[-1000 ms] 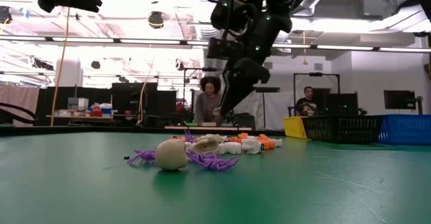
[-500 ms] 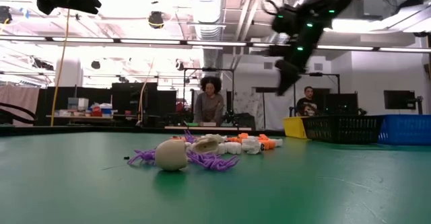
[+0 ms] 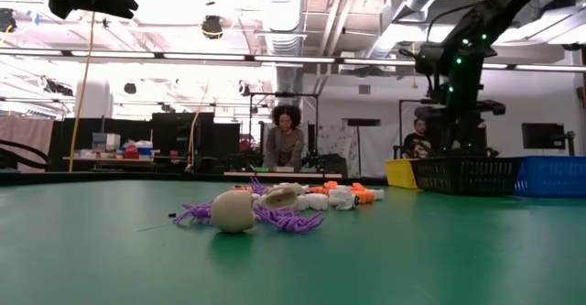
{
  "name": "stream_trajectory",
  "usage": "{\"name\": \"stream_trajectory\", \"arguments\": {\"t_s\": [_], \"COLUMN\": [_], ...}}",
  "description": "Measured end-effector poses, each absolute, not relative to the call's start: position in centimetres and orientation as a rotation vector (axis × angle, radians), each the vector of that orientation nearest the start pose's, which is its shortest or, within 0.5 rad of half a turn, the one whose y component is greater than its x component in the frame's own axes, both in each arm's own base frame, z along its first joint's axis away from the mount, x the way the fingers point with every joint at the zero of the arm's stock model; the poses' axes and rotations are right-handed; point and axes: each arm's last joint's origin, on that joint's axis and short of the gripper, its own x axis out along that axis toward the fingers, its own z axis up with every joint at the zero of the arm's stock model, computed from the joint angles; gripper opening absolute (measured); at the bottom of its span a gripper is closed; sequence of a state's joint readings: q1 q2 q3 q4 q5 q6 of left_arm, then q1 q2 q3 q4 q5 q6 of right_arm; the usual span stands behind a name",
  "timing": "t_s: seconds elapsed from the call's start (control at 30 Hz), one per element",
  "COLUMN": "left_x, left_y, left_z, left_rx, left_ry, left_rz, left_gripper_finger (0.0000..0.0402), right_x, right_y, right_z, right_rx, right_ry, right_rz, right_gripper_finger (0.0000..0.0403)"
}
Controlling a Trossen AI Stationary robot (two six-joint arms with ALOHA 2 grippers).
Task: Sort Halloween decoration
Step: Put the gray skull toy into the top black basket
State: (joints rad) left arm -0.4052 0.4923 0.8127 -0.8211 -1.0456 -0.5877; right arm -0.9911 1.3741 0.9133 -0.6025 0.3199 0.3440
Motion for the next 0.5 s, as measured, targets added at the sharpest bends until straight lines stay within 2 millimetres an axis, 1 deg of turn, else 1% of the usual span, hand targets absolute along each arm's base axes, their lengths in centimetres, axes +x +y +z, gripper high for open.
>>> {"name": "stream_trajectory", "arguments": {"t_s": [0.13,0.27,0.37,0.5], "left_x": [7.7,7.7,7.7,7.7], "left_y": [-0.6,-0.6,-0.6,-0.6], "left_z": [32.3,32.3,32.3,32.3], "left_rx": [-0.224,-0.224,-0.224,-0.227], "left_ry": [0.183,0.184,0.185,0.191], "left_rz": [0.707,0.706,0.706,0.692], "left_gripper_finger": [0.0114,0.0114,0.0114,0.0114], "right_x": [14.2,14.4,14.5,14.6], "right_y": [-22.5,-23.0,-23.2,-23.3], "right_z": [21.4,20.3,19.5,19.3], "right_rx": [0.650,0.666,0.677,0.659], "right_ry": [0.916,0.958,0.995,0.996], "right_rz": [-1.347,-1.345,-1.343,-1.353], "right_gripper_finger": [0.0113,0.0120,0.0143,0.0187]}}
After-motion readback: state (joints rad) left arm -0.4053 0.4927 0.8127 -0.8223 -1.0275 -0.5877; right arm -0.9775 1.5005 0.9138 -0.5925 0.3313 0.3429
